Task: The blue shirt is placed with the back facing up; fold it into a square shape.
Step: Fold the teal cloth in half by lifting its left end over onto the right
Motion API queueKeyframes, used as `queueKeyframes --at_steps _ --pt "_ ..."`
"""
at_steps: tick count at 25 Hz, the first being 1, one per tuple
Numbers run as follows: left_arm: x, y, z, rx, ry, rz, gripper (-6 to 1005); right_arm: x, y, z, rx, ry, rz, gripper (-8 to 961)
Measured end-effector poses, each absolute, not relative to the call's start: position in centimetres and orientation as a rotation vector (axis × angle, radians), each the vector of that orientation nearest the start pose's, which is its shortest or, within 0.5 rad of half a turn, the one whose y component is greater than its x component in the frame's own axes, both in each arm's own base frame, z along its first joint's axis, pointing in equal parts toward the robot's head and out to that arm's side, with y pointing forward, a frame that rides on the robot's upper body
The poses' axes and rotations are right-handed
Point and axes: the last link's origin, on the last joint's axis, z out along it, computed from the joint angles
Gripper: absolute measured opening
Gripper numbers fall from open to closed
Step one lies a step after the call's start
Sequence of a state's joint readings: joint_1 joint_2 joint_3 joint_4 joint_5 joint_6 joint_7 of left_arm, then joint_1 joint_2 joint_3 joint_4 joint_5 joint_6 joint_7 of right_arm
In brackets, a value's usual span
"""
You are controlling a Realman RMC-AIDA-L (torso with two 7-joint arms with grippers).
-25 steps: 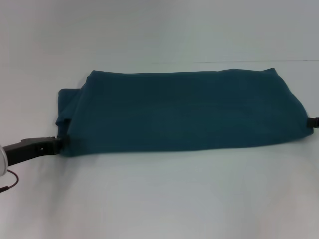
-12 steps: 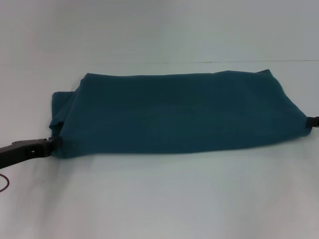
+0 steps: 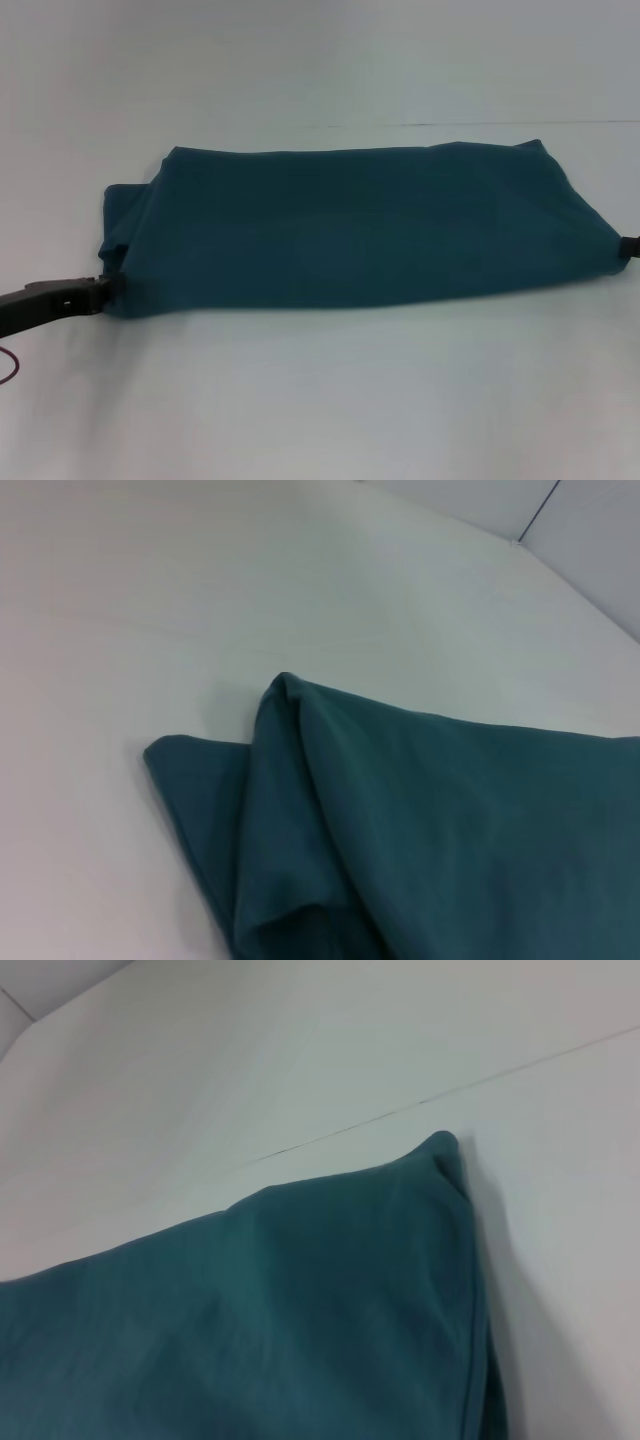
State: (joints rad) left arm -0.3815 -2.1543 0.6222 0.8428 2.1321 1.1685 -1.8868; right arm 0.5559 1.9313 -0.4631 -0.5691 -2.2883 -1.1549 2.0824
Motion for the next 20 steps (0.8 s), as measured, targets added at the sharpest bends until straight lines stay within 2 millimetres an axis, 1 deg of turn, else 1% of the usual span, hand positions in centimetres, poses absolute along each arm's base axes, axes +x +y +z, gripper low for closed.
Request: queueKeyframes --at_steps 11,20 --pt "-34.4 32.8 2.4 -2.071 -1.325 -0.478 46 37.0 35.9 7.3 -1.943 1.564 0.443 2" --pt "-34.0 32.9 2.5 -2.087 -1.318 -0.493 50 37.0 35.5 6.9 -1.947 1.577 0.452 3"
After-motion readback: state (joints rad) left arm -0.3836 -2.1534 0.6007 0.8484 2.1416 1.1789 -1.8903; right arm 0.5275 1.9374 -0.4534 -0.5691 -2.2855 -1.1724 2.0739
